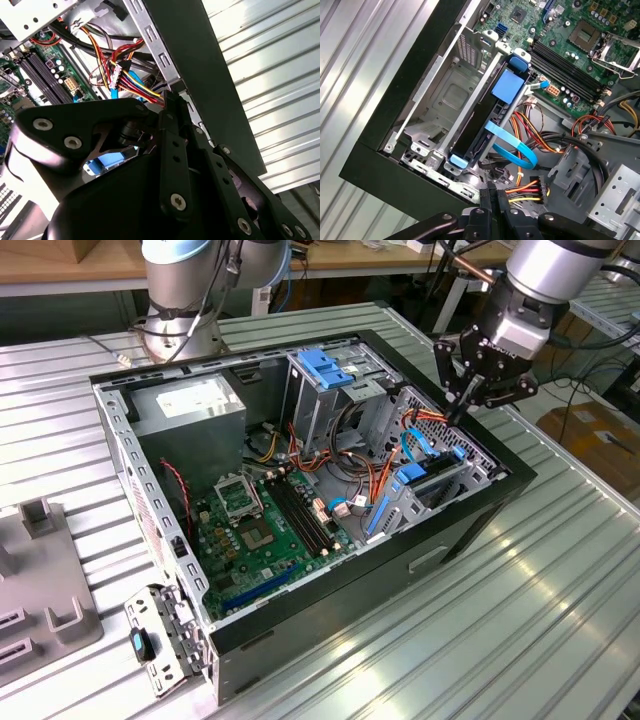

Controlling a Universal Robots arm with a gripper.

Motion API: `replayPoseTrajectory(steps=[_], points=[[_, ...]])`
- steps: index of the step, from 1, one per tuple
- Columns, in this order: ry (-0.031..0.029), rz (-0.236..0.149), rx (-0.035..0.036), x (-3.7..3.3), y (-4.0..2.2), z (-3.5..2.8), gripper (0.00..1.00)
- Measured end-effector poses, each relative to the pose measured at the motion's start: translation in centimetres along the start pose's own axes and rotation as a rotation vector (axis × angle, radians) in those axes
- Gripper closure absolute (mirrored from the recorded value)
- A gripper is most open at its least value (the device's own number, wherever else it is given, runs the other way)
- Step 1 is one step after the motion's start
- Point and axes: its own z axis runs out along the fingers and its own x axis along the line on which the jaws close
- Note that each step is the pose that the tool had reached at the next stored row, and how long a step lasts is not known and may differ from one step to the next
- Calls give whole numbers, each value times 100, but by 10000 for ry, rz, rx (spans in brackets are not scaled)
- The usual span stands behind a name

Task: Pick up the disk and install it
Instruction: 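Insert the second disk wire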

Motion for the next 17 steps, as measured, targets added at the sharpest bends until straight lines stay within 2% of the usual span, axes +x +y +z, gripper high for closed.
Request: replayPoseTrajectory(steps=[17], points=[[3,46,1,-13,22,3,84]])
